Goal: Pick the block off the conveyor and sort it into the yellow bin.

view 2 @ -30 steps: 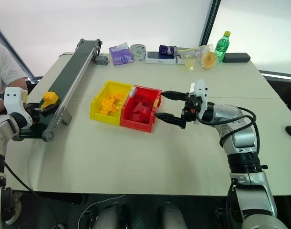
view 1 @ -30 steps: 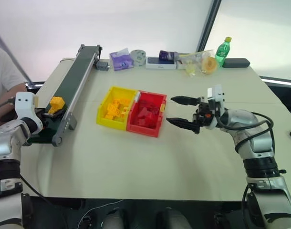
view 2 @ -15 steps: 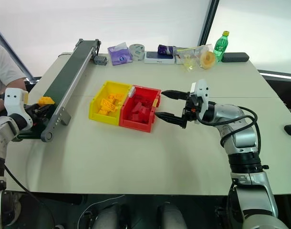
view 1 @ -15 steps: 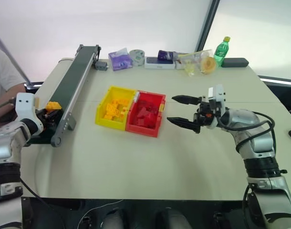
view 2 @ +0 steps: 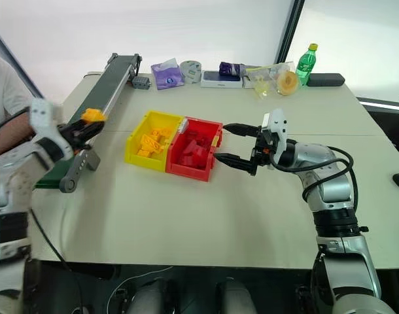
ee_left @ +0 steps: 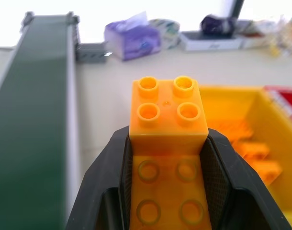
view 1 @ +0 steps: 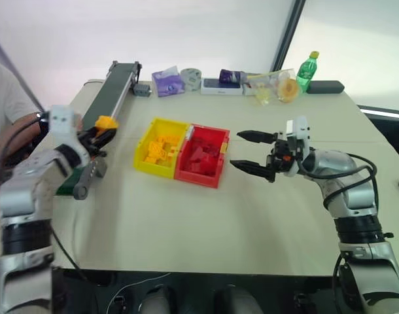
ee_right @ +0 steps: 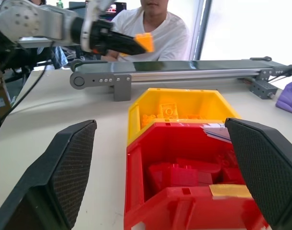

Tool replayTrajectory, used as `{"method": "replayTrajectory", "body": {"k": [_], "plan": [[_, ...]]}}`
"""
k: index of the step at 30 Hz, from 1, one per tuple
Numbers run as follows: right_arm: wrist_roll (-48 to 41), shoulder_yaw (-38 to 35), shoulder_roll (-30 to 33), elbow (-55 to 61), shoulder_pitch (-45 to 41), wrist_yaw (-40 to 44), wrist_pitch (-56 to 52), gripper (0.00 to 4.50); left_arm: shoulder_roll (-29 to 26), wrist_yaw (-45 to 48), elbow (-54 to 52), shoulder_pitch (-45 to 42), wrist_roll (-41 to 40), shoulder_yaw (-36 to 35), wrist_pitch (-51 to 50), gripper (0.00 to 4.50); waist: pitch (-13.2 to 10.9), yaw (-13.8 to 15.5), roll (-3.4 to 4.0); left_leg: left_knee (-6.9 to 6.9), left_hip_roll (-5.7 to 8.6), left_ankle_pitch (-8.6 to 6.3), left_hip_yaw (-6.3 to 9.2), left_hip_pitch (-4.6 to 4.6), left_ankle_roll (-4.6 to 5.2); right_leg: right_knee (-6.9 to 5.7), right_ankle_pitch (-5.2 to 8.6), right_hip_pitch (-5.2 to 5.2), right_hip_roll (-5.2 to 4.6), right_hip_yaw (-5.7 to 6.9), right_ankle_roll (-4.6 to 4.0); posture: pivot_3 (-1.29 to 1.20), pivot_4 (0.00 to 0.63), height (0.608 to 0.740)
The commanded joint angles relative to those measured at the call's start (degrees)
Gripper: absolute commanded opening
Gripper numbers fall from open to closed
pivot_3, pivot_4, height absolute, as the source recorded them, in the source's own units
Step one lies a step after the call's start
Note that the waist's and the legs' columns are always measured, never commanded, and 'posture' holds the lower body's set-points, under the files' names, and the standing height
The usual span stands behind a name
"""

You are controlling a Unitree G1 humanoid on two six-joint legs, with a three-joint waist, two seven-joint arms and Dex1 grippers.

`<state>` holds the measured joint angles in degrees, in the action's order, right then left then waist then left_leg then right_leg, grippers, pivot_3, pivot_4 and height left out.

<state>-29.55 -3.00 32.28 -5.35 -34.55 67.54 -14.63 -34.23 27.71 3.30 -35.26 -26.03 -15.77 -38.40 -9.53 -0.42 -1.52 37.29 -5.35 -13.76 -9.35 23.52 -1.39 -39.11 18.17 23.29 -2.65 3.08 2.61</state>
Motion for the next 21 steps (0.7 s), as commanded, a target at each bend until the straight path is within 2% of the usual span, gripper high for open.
{"method": "replayTrajectory", "body": {"k": [1, 4, 8, 10, 12, 14, 15, 21], "plan": [[-0.35, -1.11, -0.11, 1.58, -0.38, -0.71, 0.83, 4.50, 4.61, -4.65, 3.25, -5.11, 3.77, 3.72, 3.13, 1.33, 0.00, -0.12, 0.00, 0.00, 0.01, 0.00, 0.00, 0.00, 0.00, 0.01, 0.00, 0.00, 0.00, -0.01, 0.00, 0.00, 0.150, 0.740], [-0.51, -1.47, 0.07, 2.58, 0.41, -1.35, 0.70, 4.50, 8.85, -6.36, 7.76, -8.67, 6.33, 6.68, 5.38, 1.33, 0.00, -0.39, 0.00, -0.02, 0.06, 0.00, -0.01, 0.00, 0.00, 0.01, 0.00, 0.03, 0.03, -0.02, 0.01, 0.00, 0.150, 0.740], [-0.68, -1.81, 0.27, 3.91, 1.53, -2.35, 0.57, 4.50, 11.83, -6.98, 14.48, -12.26, 6.15, 5.69, 7.21, 1.33, 0.00, -0.62, 0.00, -0.05, 0.11, 0.01, -0.03, 0.00, -0.01, 0.01, 0.00, 0.09, 0.08, -0.04, 0.01, 0.00, 0.150, 0.740], [-0.63, -1.93, 0.46, 4.40, 2.01, -2.79, 0.68, 4.50, 12.95, -5.91, 15.72, -13.13, 5.00, 5.30, 7.48, 2.39, 0.00, -0.54, 0.00, -0.06, 0.10, 0.01, -0.04, 0.00, -0.02, 0.01, 0.00, 0.10, 0.08, -0.04, 0.01, 0.00, 0.150, 0.740], [-0.80, -2.08, 0.67, 4.79, 2.40, -2.99, 0.61, 4.50, 12.82, -4.94, 16.29, -13.06, 5.70, 5.93, 8.91, 3.21, 0.00, -0.36, 0.00, -0.05, 0.14, 0.01, -0.03, 0.00, -0.02, 0.01, 0.00, 0.09, 0.06, -0.04, 0.01, 0.00, 0.150, 0.740], [-0.88, -2.13, 0.81, 5.06, 2.66, -3.12, 0.57, 4.50, 12.50, -4.98, 16.07, -12.62, 5.76, 5.65, 8.82, 4.21, 0.00, -0.35, 0.00, -0.05, 0.16, 0.01, -0.03, 0.00, -0.02, 0.01, 0.00, 0.08, 0.05, -0.04, 0.01, 0.00, 0.150, 0.740], [-0.96, -2.17, 0.85, 5.18, 2.77, -3.18, 0.51, 4.50, 12.11, -4.94, 15.55, -12.21, 5.70, 5.36, 8.80, 4.48, 0.00, -0.33, 0.00, -0.05, 0.16, 0.01, -0.03, 0.00, -0.02, 0.01, 0.00, 0.08, 0.05, -0.04, 0.01, 0.00, 0.150, 0.740], [-0.90, -1.99, 0.78, 4.74, 2.57, -3.03, 0.71, 4.50, 7.68, -3.08, 5.55, -5.60, 3.28, 1.06, 8.85, 4.48, 0.00, -0.75, 0.01, -0.08, 0.11, 0.02, -0.03, 0.00, -0.02, 0.01, 0.00, 0.10, 0.03, -0.08, 0.01, 0.00, 0.150, 0.740]]}}
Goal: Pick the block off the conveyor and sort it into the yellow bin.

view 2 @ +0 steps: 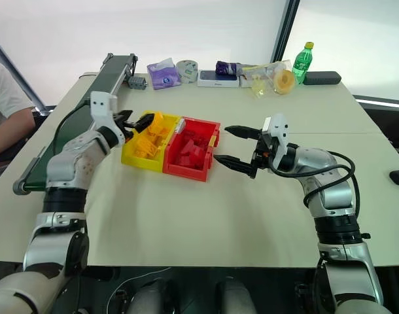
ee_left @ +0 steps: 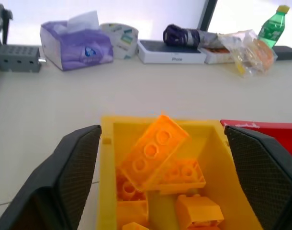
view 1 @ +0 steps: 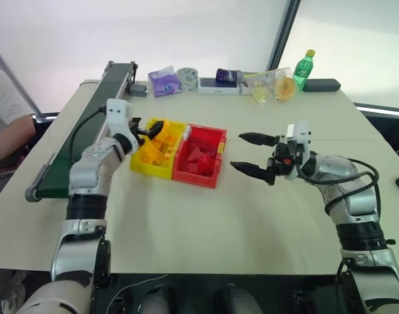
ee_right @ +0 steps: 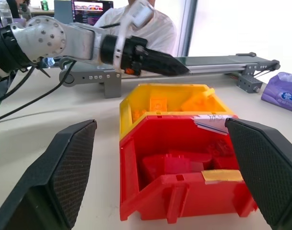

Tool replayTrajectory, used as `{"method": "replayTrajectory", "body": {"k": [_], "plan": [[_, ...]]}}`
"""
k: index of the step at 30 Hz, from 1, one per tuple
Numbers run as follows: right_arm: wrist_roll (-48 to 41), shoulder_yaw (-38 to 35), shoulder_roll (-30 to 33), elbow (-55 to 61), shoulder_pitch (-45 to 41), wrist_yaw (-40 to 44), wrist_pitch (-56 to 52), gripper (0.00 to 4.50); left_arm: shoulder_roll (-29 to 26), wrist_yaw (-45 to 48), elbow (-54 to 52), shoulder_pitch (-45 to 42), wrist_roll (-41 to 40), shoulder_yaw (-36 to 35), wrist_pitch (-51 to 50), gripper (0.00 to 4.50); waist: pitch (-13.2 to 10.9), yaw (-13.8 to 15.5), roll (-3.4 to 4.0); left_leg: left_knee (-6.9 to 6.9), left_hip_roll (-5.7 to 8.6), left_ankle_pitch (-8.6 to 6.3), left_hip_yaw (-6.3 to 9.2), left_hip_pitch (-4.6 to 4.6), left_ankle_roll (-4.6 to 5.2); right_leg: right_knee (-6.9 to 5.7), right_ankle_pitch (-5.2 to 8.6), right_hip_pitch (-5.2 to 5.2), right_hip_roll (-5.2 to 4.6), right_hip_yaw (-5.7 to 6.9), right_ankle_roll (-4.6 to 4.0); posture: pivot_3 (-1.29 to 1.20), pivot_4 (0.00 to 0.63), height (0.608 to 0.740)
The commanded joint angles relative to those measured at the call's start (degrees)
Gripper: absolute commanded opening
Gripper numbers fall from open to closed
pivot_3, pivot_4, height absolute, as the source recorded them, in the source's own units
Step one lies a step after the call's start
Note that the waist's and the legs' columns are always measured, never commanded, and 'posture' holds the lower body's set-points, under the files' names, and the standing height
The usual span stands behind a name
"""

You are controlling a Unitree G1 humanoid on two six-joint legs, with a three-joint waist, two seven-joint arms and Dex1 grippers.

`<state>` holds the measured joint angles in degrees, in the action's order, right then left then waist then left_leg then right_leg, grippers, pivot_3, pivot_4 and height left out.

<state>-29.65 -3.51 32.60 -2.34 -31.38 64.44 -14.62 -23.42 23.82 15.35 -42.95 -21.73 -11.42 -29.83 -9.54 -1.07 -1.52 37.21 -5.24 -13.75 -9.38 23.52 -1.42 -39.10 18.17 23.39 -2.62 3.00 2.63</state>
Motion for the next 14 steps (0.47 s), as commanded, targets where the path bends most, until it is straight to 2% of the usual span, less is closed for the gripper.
{"method": "replayTrajectory", "body": {"k": [1, 6, 8, 14], "plan": [[-0.69, -1.31, 0.45, 1.37, -0.84, 0.34, 0.83, 4.50, -4.94, 1.92, -9.19, 4.72, -1.64, -4.14, -0.67, 4.48, 0.00, -0.04, 0.00, 0.00, -0.16, 0.00, 0.00, 0.00, -0.01, 0.00, 0.00, 0.00, -0.01, -0.01, 0.00, 0.00, 0.150, 0.740], [-0.17, -0.95, 0.83, -0.90, -2.32, 1.93, 1.40, 4.50, -13.43, 6.46, -20.20, 17.93, -5.54, -10.38, -5.09, 4.48, -0.01, -0.06, 0.01, -0.03, -0.21, 0.01, -0.03, -0.02, -0.03, 0.00, 0.00, 0.01, 0.00, -0.04, -0.01, 0.00, 0.150, 0.740], [-0.11, -0.84, 1.05, -1.85, -3.13, 2.64, 1.46, 4.50, -17.56, 9.71, -22.80, 25.26, -6.96, -15.32, -6.83, 4.48, -0.01, 0.10, 0.01, -0.01, -0.21, 0.01, -0.01, -0.02, -0.03, 0.00, 0.00, -0.01, -0.01, 0.00, -0.01, 0.00, 0.150, 0.740], [0.35, -0.25, 1.16, -4.02, -4.58, 4.18, 2.09, 4.50, -20.98, 13.82, -27.23, 36.12, -10.64, -24.79, -6.31, 4.48, -0.01, 0.55, 0.01, -0.02, -0.16, 0.00, 0.06, -0.02, -0.01, 0.01, 0.01, -0.06, -0.16, 0.09, -0.03, 0.00, 0.150, 0.740]]}}
